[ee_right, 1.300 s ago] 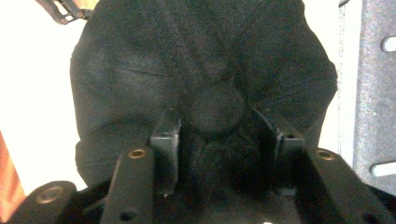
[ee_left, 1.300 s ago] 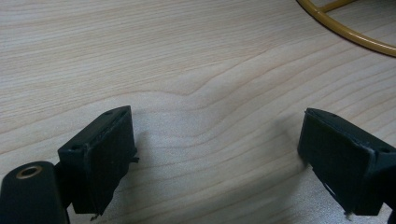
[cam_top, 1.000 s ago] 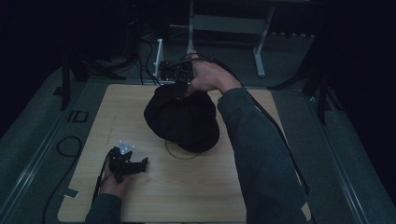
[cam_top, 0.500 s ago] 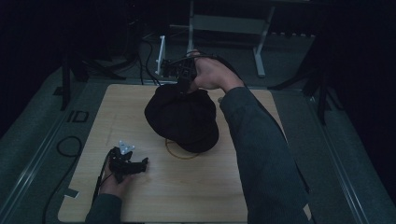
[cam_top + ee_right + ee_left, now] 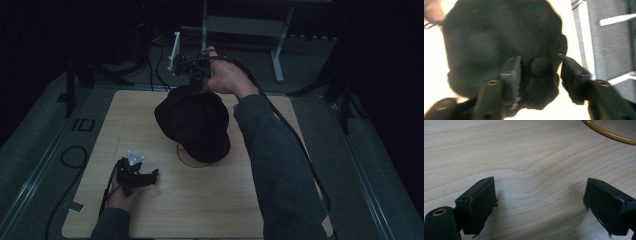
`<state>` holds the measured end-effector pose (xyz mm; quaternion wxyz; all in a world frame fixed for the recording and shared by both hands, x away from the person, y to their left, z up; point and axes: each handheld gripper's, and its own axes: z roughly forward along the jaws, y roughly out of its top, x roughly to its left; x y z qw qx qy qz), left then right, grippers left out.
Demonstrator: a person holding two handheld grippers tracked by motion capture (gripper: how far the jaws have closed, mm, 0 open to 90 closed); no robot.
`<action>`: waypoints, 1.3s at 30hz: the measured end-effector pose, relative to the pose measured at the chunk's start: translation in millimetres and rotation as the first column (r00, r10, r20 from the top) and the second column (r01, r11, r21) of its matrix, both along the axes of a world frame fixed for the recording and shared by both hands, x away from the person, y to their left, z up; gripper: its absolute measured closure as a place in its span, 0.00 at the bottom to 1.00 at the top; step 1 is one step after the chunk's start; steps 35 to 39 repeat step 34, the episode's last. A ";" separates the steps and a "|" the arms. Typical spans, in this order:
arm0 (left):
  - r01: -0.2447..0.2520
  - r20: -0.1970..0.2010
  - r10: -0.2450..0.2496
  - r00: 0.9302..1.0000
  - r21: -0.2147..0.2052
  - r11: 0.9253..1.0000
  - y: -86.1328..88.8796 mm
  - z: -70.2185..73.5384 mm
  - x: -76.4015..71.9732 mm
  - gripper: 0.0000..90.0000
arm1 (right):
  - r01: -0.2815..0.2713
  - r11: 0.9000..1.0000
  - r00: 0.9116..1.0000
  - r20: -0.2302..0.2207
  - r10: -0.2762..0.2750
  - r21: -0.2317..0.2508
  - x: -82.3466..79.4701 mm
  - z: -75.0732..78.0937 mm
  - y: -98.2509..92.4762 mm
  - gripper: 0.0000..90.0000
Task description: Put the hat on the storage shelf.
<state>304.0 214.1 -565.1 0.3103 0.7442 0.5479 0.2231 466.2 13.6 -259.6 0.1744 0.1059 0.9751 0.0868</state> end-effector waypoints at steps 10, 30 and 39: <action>0.000 -0.001 0.000 1.000 0.001 1.000 -0.1 0.1 -0.1 0.12 | 0.021 1.000 0.999 -0.034 -0.020 0.018 -0.6 -4.2 -5.9 0.23; 0.000 -0.001 0.000 1.000 0.002 1.000 0.0 0.1 -0.1 0.12 | -0.002 0.998 0.990 -0.141 0.011 0.068 -10.9 -14.5 -65.2 0.24; 0.000 0.000 0.000 1.000 0.002 1.000 0.0 0.0 -0.1 0.12 | 0.001 0.998 0.989 -0.149 0.009 0.067 -11.9 -18.3 -75.3 0.24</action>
